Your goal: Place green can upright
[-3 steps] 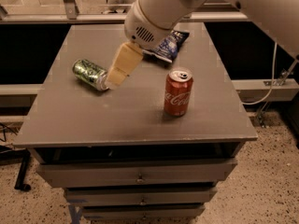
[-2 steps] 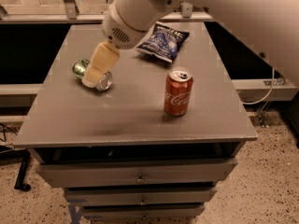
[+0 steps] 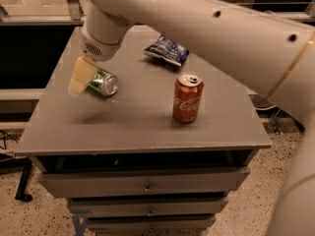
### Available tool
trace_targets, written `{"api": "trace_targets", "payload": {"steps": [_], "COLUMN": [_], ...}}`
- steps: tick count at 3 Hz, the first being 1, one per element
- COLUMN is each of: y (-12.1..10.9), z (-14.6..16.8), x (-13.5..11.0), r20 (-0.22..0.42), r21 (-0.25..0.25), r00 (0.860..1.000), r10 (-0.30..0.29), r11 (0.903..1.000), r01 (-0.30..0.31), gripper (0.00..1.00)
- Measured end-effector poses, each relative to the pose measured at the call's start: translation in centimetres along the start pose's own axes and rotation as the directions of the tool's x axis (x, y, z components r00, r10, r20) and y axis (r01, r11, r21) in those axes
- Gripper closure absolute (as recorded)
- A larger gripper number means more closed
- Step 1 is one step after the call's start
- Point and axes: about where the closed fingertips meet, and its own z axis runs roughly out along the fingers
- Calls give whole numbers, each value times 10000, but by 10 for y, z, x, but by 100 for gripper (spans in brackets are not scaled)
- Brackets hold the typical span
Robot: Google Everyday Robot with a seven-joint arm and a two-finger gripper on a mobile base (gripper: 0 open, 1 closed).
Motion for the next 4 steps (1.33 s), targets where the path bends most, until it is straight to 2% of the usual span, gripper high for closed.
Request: {"api": "trace_targets", "payload": {"steps": [1, 3, 4], "y": [-14, -25, -28], "z": [29, 66, 73], "x": [-1, 2, 8], "r20": [-553, -1505, -1949], "r21": [199, 478, 768], "r00": [9979, 9825, 9731], "r10": [327, 1097, 1225], "r11": [9993, 9935, 9910], "r01": [-317, -1036, -1094], "gripper": [0, 0, 18]}}
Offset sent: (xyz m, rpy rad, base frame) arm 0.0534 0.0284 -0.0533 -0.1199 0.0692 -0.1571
